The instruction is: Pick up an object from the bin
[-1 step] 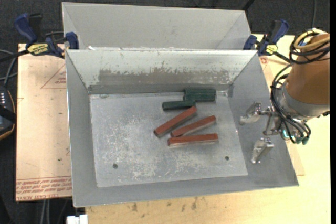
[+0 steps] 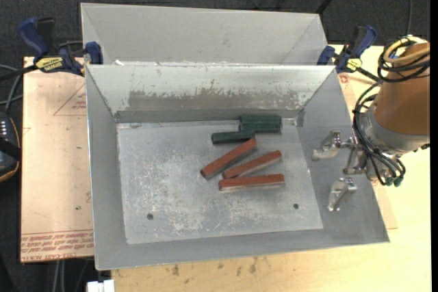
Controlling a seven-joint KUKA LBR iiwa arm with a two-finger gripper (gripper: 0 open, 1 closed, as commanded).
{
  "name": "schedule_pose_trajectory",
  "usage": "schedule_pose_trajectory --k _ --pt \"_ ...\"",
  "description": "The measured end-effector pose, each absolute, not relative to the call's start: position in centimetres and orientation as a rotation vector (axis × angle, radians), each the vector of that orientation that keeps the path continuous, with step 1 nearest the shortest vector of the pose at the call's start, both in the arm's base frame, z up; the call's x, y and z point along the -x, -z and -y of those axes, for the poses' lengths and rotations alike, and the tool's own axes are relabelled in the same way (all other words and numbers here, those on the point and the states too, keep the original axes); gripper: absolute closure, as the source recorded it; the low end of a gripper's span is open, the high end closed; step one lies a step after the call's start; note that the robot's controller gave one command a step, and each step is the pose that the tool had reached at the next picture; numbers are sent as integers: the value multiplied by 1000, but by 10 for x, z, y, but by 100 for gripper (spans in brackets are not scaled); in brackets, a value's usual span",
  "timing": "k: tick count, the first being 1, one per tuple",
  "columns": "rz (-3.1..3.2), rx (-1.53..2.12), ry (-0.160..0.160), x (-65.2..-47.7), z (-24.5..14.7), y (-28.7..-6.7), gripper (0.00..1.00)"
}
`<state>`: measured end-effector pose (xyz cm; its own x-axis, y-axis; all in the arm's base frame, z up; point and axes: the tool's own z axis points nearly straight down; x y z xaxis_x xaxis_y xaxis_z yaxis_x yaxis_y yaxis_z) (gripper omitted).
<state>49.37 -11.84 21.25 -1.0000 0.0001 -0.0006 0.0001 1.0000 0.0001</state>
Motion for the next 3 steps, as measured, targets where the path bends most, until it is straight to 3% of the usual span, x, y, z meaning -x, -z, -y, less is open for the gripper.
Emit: schedule_pose_trajectory --k 1,2,3 --pt "-3131 115 4 -530 98 -178 0" --pt "-3136 107 -1 -516 75 -117 0" --pt "-3115 400 -1 -552 75 -93 0"
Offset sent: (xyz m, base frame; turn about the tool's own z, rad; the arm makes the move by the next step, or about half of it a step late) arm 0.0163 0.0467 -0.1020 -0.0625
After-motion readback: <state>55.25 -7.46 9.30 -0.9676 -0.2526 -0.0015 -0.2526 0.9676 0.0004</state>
